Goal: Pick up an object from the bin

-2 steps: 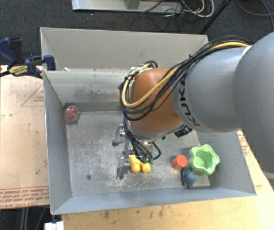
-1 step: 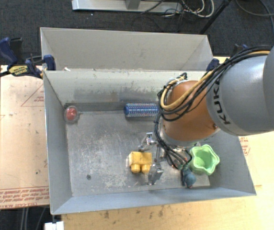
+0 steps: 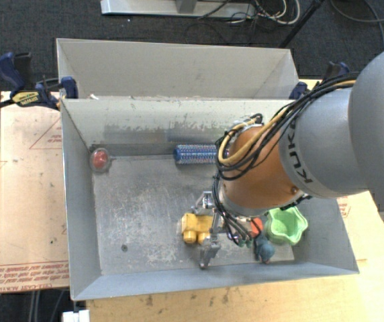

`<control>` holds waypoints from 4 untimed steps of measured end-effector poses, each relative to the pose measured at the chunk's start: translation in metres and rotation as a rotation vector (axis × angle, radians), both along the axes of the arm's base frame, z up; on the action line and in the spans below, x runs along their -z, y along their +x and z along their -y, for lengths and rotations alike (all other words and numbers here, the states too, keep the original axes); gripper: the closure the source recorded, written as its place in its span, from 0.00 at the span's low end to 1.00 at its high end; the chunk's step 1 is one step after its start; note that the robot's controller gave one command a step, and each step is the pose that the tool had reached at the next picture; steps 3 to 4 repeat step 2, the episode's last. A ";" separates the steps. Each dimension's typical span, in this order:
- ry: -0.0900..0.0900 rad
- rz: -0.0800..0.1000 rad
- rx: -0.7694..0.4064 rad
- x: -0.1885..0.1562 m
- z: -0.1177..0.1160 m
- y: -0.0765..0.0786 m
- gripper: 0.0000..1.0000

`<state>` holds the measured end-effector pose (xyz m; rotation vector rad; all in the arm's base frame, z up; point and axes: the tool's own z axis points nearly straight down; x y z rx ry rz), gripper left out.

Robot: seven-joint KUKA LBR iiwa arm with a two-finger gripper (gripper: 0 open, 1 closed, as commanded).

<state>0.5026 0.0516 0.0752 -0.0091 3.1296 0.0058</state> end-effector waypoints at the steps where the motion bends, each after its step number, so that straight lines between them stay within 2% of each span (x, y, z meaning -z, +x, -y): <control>1: 0.001 0.002 0.002 -0.001 0.000 0.001 1.00; 2: -0.001 -0.003 0.026 -0.126 -0.016 -0.020 1.00; 4: -0.001 -0.003 0.026 -0.126 -0.016 -0.020 1.00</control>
Offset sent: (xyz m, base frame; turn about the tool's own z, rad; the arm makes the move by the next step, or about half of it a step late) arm 0.0000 0.0000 0.0000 0.0000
